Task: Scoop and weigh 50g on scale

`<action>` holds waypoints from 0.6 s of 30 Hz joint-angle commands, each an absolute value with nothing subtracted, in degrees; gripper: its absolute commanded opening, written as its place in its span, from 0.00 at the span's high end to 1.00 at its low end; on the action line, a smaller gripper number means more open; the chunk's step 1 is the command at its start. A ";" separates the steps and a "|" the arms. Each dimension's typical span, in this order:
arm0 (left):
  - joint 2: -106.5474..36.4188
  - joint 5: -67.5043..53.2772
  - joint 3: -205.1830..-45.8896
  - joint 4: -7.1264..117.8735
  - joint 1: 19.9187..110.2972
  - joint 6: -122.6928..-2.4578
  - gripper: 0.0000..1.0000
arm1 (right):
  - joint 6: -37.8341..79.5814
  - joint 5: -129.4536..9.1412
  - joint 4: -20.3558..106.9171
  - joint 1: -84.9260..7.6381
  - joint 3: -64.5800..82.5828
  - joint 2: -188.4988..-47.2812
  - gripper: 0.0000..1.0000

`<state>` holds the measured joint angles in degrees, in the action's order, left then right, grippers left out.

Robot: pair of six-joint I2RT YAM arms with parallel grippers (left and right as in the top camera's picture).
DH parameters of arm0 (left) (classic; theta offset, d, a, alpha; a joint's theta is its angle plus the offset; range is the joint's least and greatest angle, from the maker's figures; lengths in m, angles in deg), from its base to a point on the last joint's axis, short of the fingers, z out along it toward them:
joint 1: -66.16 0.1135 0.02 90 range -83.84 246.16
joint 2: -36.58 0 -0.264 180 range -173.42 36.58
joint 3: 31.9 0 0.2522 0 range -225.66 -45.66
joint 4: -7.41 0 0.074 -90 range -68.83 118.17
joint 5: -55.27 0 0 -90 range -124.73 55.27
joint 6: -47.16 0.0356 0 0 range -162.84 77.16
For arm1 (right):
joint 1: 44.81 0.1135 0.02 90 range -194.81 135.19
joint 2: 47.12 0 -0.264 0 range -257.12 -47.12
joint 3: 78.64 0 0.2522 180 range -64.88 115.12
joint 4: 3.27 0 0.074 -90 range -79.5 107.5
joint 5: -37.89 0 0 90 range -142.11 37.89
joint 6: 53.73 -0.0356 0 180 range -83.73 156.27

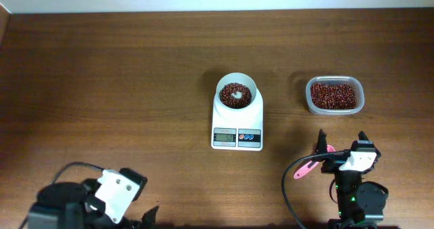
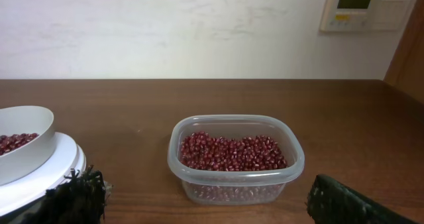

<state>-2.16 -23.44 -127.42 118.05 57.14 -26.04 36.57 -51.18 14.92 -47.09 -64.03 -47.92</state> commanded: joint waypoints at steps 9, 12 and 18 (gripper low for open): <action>13.97 -24.58 -122.67 115.08 61.53 -32.97 0.01 | 36.94 -51.66 15.01 -47.46 -64.56 -47.30 0.01; 20.16 -24.05 -123.11 115.97 64.62 -32.88 0.01 | 36.94 -51.66 15.01 -47.46 -64.56 -47.30 0.01; 28.29 -24.05 -123.11 115.97 64.55 -32.71 0.01 | 36.94 -51.64 15.01 -46.70 -64.56 -47.30 0.01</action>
<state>26.23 -24.25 -122.98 116.08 64.33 -32.21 36.57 -51.21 14.94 -47.09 -64.03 -47.89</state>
